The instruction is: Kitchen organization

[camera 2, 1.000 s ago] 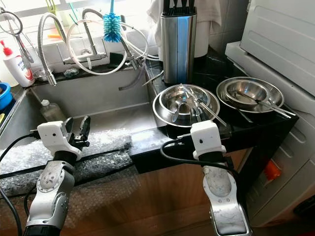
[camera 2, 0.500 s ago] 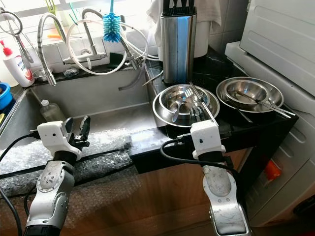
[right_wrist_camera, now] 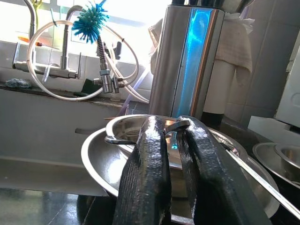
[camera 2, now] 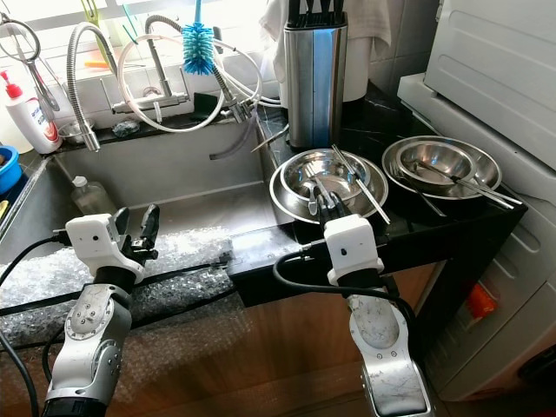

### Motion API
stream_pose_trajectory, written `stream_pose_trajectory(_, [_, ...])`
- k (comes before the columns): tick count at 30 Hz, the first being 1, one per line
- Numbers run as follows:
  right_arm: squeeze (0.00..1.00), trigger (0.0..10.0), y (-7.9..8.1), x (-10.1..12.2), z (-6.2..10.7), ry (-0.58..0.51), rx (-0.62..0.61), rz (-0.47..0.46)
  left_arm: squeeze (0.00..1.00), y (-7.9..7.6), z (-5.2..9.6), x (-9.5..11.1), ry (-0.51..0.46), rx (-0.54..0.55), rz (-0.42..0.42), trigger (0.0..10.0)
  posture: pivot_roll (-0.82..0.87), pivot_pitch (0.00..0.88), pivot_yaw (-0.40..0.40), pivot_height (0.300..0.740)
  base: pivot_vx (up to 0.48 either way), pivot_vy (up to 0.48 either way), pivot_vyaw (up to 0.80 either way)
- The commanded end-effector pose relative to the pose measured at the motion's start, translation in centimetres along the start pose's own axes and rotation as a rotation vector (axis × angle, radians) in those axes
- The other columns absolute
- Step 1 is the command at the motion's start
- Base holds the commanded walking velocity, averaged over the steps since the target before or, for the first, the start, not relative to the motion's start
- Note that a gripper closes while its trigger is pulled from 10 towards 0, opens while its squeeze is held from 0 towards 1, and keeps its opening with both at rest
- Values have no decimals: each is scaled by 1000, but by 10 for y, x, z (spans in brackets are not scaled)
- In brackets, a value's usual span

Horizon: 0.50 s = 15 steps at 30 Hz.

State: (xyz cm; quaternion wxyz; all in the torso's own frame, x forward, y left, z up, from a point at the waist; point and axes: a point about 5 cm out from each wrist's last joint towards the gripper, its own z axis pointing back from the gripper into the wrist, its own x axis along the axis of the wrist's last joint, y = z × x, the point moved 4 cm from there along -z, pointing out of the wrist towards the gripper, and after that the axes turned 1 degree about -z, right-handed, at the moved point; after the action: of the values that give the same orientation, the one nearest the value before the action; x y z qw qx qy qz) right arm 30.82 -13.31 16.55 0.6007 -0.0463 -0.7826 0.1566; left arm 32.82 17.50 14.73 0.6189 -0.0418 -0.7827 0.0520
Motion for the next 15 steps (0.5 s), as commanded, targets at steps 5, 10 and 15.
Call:
stream_pose_trajectory(5, [0, 0, -2, 16, -6, -62, -23, -6, 0, 5, 1, -3, 11, 16, -16, 10000, -123, 0, 112, 740, 0, 0, 0])
stream_pose_trajectory(10, [0, 0, -2, 20, -8, -76, -22, -11, 0, 5, 1, -2, 10, 18, -15, 10000, -123, 0, 112, 740, 0, 0, 0])
stream_pose_trajectory(15, [0, 0, 0, 24, -8, -88, -12, -22, 0, 5, 1, -2, 9, 17, -14, 10000, -124, 0, 112, 740, 0, 0, 0])
